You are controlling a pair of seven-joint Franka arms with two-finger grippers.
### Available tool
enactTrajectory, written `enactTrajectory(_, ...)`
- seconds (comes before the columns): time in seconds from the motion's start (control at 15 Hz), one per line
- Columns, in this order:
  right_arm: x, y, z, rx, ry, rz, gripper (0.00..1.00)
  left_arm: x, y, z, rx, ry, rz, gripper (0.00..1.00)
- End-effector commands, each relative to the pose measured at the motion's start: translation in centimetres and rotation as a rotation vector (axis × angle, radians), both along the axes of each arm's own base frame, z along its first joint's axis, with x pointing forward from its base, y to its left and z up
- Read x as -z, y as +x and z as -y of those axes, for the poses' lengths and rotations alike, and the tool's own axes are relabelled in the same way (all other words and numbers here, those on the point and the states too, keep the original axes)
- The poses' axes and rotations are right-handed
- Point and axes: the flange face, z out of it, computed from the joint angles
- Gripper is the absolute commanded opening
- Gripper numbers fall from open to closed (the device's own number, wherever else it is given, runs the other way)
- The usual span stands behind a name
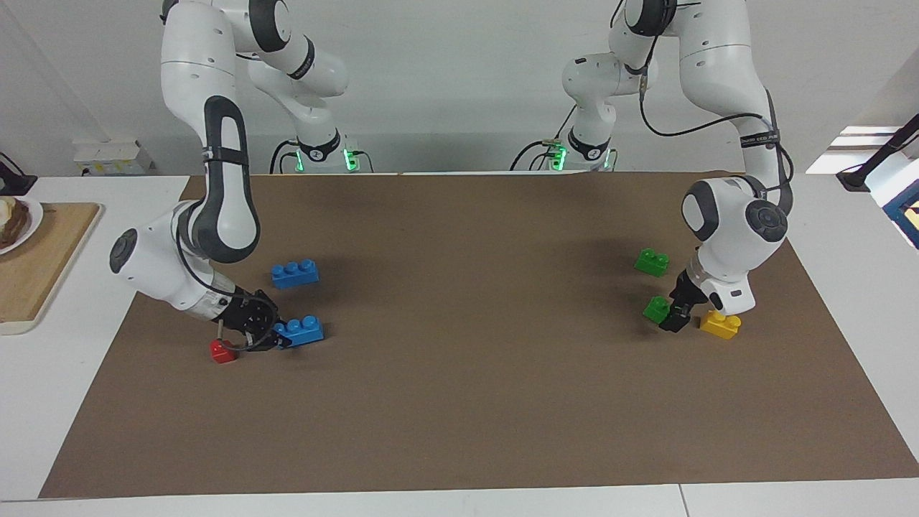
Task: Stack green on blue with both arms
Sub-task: 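Lift the green brick with the left gripper while the right gripper carries the blue brick, then carry the green brick with the left gripper toward the blue brick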
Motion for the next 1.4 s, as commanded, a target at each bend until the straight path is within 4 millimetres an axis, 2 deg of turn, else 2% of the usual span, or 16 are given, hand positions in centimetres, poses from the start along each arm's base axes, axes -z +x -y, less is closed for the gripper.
enactTrajectory(0.0, -4.1, 1.1, -3.6, 0.079, 0.037, -0.048, 0.00, 0.6, -0.6, -0.2, 0.006, 0.002, 0.018, 0.75)
enactTrajectory(0.07, -5.5, 1.1, -5.6, 0.108, 0.036, -0.061, 0.00, 0.5, -0.6, -0.2, 0.006, 0.002, 0.018, 0.55)
enactTrajectory(0.2, -7.4, 0.7, -11.1, 0.111, 0.038, -0.075, 0.00, 0.5, -0.5, -0.2, 0.006, 0.002, 0.018, 0.07)
enactTrajectory(0.27, -8.0, 0.5, -13.9, 0.140, 0.041, -0.091, 0.00, 0.4, -0.4, -0.2, 0.006, 0.002, 0.019, 0.00)
enactTrajectory(0.53, -9.0, -1.5, -23.7, 0.143, 0.036, -0.122, 0.00, -0.2, -0.2, 0.6, 0.004, 0.002, 0.024, 0.00)
enactTrajectory(0.67, -8.0, -3.9, -28.7, 0.105, 0.026, -0.103, 0.00, -2.5, 0.6, 1.4, -0.020, 0.002, 0.033, 0.00)
enactTrajectory(0.73, -7.4, -4.6, -30.1, 0.130, 0.038, -0.110, 0.00, -4.4, 1.1, 2.1, -0.056, 0.002, 0.040, 0.00)
enactTrajectory(1.0, -4.6, -7.4, -35.0, 0.183, 0.060, -0.116, 0.00, -10.0, 2.3, 8.2, -0.297, 0.000, 0.038, 0.00)
enactTrajectory(1.07, -3.8, -8.3, -36.4, 0.178, 0.057, -0.106, 0.00, -10.8, 1.8, 10.1, -0.333, -0.001, 0.042, 0.00)
enactTrajectory(1.33, -1.7, -9.4, -38.5, 0.229, 0.075, -0.108, 0.00, -13.3, -0.9, 18.4, -0.511, 0.002, 0.043, 0.00)
